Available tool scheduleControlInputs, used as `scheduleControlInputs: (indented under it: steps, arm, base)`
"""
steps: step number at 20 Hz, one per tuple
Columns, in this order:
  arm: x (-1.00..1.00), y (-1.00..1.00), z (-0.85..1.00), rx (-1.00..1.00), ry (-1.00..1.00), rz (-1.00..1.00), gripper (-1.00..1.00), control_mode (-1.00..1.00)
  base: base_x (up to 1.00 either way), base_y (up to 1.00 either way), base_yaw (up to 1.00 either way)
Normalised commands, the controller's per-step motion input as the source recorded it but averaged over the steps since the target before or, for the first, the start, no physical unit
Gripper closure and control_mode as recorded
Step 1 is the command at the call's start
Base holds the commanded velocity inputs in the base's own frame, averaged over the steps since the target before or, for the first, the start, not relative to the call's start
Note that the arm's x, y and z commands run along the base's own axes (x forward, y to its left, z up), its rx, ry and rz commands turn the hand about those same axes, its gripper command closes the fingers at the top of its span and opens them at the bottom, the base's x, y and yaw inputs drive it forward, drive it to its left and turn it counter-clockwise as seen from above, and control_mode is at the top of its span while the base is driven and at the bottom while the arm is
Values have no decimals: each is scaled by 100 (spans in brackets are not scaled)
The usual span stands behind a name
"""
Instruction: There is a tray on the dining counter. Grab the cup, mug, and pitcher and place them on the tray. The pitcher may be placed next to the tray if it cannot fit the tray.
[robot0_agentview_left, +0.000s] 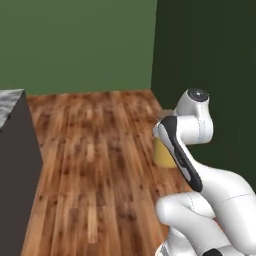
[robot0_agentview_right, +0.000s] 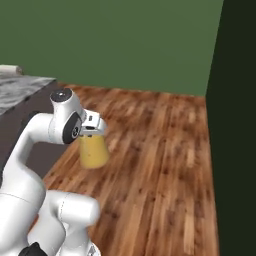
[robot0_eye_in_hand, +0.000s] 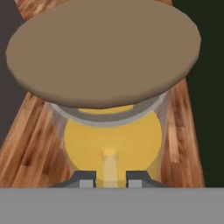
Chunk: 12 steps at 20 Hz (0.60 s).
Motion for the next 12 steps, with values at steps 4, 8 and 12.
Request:
scheduleControlInputs:
  steps: [4, 8, 12]
  arm:
    - [0, 0, 0, 0, 0, 0, 100, 100]
    - [0, 0, 0, 0, 0, 0, 100, 100]
    - [0, 0, 0, 0, 0, 0, 100, 100]
  base:
    - [100, 6, -17]
    - [100, 9, -12]
    - [100, 21, -9]
